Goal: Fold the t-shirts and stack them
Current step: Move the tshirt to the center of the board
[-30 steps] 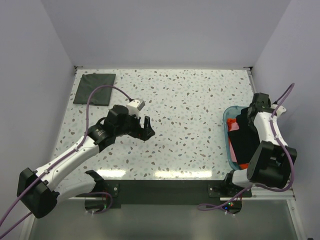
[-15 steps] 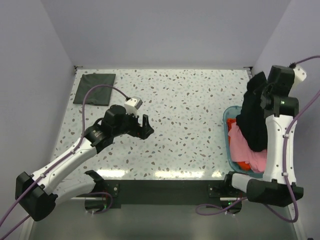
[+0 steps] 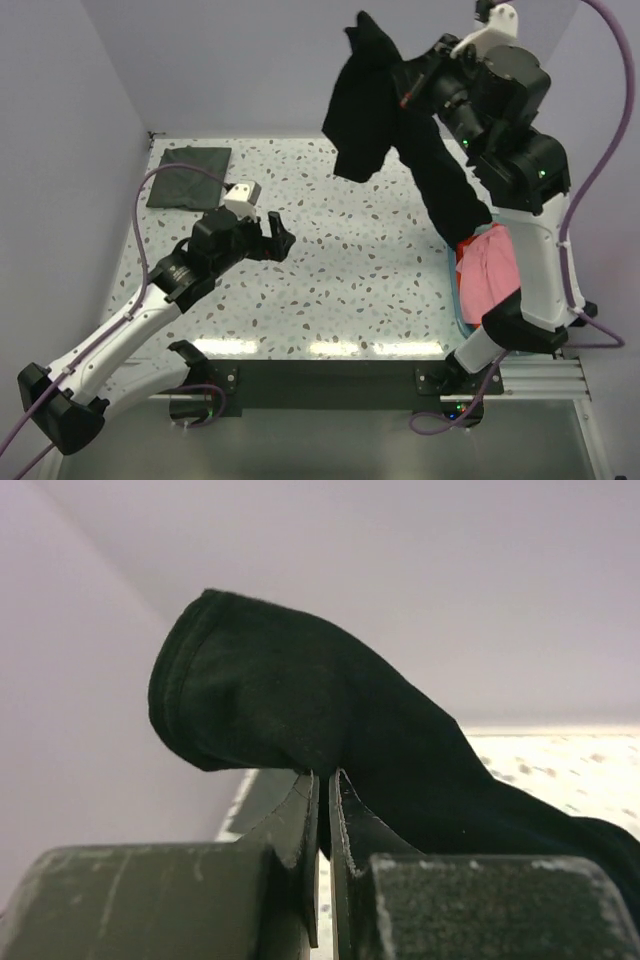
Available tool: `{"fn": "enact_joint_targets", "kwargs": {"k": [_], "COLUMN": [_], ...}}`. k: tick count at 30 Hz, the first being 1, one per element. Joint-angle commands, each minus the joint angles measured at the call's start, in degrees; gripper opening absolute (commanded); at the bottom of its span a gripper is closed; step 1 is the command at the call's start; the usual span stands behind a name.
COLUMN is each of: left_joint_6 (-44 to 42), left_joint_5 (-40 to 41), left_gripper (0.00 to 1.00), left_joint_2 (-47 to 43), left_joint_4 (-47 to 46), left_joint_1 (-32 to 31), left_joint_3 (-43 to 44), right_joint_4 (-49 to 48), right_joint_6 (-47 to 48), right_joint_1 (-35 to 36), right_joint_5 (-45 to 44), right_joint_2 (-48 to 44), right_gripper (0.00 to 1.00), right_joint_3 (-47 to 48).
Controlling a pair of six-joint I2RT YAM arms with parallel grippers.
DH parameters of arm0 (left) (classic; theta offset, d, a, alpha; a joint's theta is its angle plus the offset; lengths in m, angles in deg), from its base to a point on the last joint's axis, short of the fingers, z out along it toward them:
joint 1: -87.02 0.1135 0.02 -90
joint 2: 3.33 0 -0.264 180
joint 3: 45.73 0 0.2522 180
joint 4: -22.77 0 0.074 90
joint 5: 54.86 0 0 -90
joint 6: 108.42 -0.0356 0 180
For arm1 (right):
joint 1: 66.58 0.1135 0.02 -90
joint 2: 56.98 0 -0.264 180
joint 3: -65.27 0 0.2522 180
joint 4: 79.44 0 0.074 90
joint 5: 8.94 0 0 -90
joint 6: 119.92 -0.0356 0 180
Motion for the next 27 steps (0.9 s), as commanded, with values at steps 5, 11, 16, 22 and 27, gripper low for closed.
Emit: {"fn": "enact_joint_targets", "kwargs": {"k": [5,11,16,22,27], "left_joint_6": [4.9,6.6,9.7,16.1,20.8], "left_joint_5": [12.2,15.4,16.9,15.5,14.9], "left_gripper": [0.92,0.92,0.91,0.86,0.8], "left_joint_2": [-4.9,-5.8,-6.5,-4.6,-0.3], "left_joint_4": [-0.3,0.9,1.9,0.1,-2.0], "left_joint_1": [0.2,0.2,0.2,0.1,0.1], "left_joint_3": [3.6,3.6,0.7,-7.0,-13.0], "right_joint_4": [-11.3,-11.6,-16.0,-14.0,-15.1], "right_joint_6": [4.2,3.4,-7.1,-8.7,-7.3], "right_joint_1": [14.2,12.4,-3.6,-10.3,-6.6], "right_joint_5": [-1.1,-8.2,2.3,2.4,-0.4], "right_joint_2": [7.7,3.6,-8.2,-13.6,-14.7], "right_gripper": [0.0,0.0,0.19,0.81,0.81], "right_joint_3": [10.3,-3.2,-41.3,-69.9,-73.6]}}
